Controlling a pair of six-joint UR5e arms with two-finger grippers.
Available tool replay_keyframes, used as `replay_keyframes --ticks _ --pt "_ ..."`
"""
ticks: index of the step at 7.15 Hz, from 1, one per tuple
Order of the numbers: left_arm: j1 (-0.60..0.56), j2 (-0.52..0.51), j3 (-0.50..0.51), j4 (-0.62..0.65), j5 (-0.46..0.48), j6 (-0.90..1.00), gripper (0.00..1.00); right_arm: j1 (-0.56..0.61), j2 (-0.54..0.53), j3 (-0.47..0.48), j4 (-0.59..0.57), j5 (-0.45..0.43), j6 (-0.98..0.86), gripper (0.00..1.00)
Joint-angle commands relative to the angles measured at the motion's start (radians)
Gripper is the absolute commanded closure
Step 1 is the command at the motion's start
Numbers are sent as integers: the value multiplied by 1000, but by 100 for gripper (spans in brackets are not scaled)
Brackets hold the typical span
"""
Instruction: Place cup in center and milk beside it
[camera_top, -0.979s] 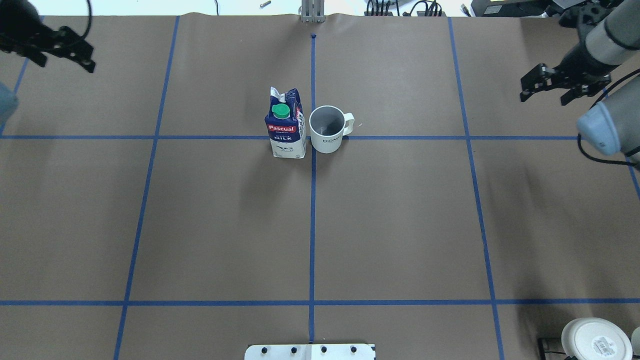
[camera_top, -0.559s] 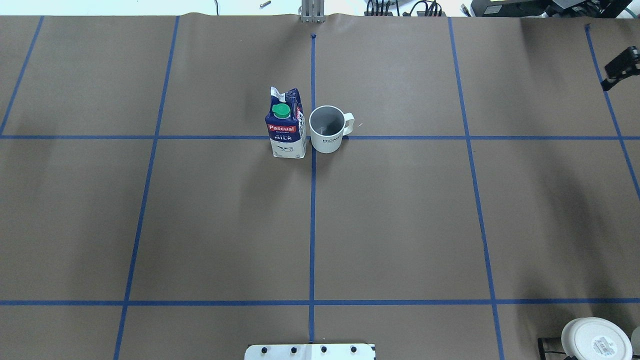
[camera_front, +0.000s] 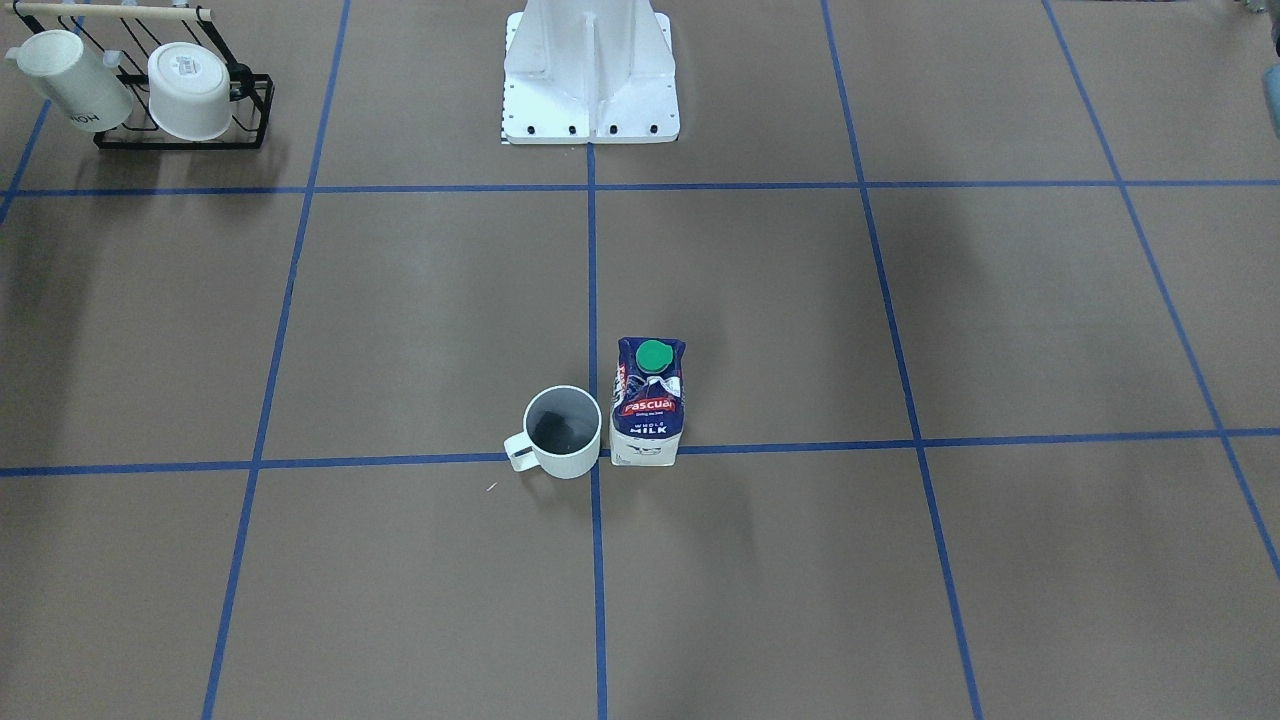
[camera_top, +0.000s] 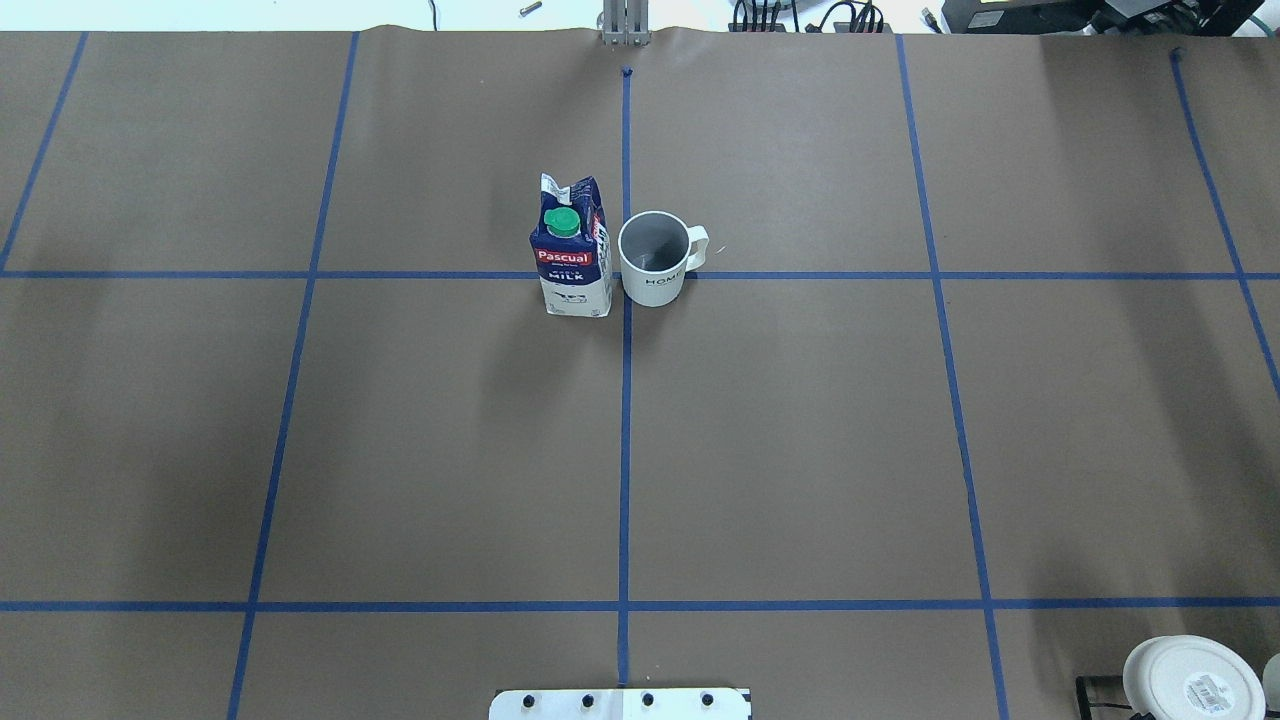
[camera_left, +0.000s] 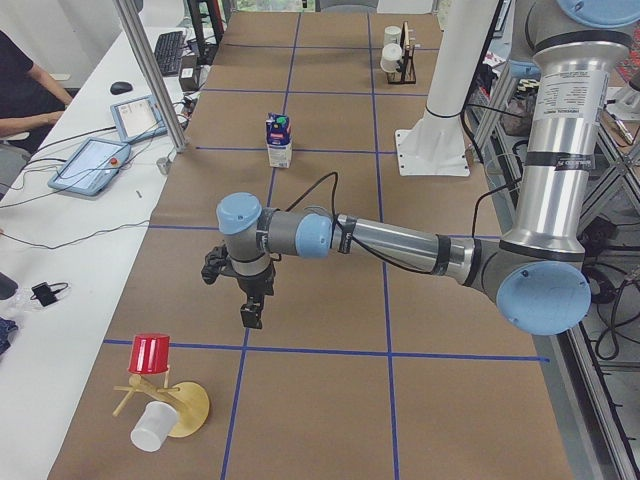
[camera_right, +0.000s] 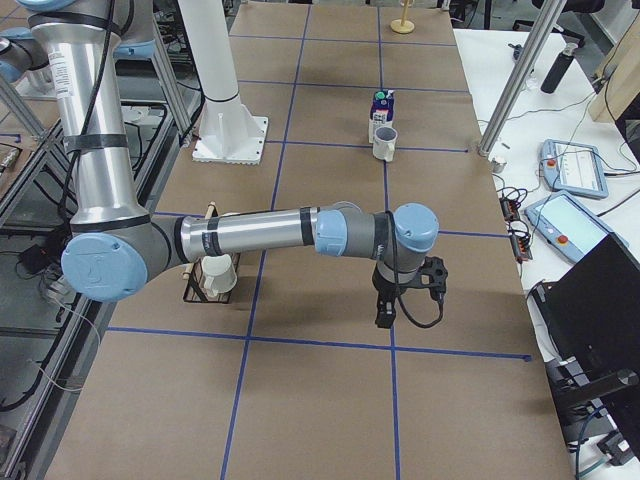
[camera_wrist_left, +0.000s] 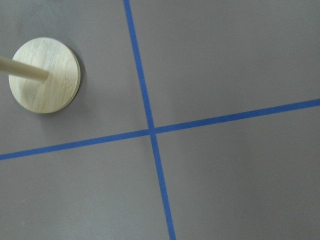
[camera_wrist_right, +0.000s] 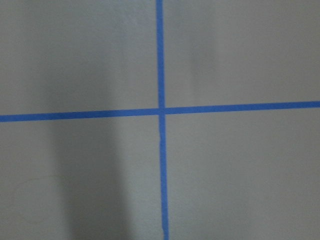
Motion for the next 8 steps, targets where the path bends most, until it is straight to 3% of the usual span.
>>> replay_keyframes --ticks 1,2,3,5,8 --pt "-70 7 74 -23 -9 2 1 7 -45 -4 2 -37 4 0" --pt "-115 12 75 -20 -50 2 1 9 -48 -10 1 -36 5 0" --pt "-130 27 70 -18 -161 2 1 10 -56 -10 1 -31 5 0" --pt "-140 37 69 -20 -179 2 1 42 -77 -7 2 24 3 0" --pt "-140 35 72 -21 -178 2 1 52 -76 -2 2 24 1 0"
